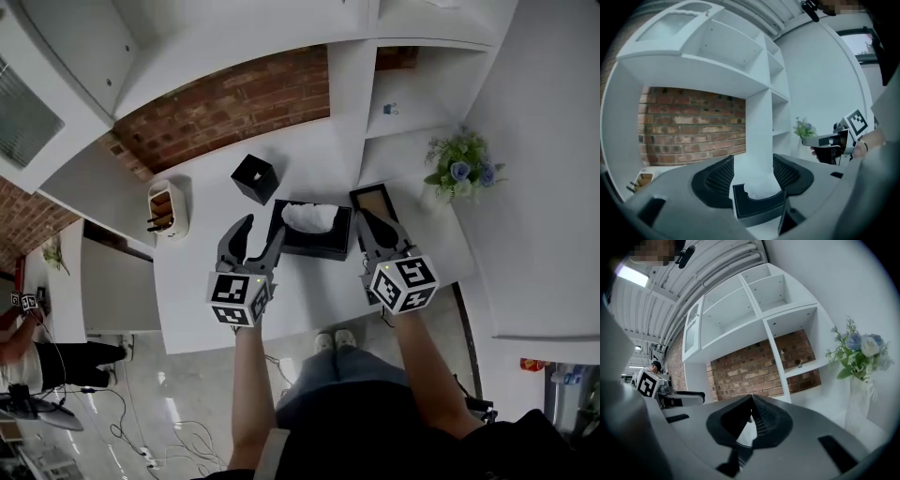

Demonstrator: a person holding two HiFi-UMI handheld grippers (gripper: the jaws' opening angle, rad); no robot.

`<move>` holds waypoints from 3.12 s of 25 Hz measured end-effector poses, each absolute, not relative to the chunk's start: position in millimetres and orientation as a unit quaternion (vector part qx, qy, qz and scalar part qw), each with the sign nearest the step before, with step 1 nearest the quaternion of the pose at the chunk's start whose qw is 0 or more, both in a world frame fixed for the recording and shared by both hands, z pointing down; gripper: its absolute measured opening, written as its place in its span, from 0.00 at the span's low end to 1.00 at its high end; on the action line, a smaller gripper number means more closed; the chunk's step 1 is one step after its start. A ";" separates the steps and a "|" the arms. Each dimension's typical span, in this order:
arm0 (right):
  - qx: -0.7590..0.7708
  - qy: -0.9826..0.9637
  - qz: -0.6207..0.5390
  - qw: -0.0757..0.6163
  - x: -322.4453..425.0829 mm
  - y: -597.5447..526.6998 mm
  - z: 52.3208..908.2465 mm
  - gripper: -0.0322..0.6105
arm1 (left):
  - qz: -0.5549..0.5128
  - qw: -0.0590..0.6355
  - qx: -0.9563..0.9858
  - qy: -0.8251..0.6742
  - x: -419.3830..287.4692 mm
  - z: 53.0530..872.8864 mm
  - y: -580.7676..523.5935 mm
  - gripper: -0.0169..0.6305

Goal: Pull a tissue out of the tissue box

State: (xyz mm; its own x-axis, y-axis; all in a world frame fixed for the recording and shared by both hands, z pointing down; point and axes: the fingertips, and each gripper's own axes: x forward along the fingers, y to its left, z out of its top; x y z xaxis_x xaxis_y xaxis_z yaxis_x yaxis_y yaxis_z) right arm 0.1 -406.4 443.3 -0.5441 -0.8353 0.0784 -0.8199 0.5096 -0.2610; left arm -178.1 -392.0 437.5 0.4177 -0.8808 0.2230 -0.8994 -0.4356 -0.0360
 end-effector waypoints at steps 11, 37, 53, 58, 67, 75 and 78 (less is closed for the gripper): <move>-0.503 0.853 -0.140 0.011 25.8 -425.3 457.5 0.05 | 0.292 0.009 0.899 -0.326 -122.7 469.5 -453.2 0.40; -0.504 0.848 -0.163 -0.025 35.1 -447.5 484.8 0.05 | 0.514 0.016 0.850 -0.109 -96.0 590.0 -460.3 0.15; -0.499 0.853 -0.151 -0.030 22.4 -438.3 477.1 0.05 | 0.473 -0.019 0.867 -0.154 -97.2 568.1 -461.5 0.04; -0.498 0.854 -0.145 -0.032 21.0 -429.7 472.5 0.05 | 0.450 -0.036 0.874 -0.181 -95.9 546.3 -461.2 0.04; -0.496 0.857 -0.135 -0.022 16.7 -415.0 458.4 0.05 | 0.390 -0.067 0.881 -0.260 -109.3 490.7 -467.0 0.04; -0.492 0.862 -0.119 -0.007 11.0 -405.8 441.8 0.05 | 0.298 -0.071 0.886 -0.348 -134.3 424.4 -463.0 0.04; -0.490 0.864 -0.111 0.003 7.4 -404.2 433.2 0.05 | 0.245 -0.051 0.885 -0.393 -152.1 403.9 -460.0 0.04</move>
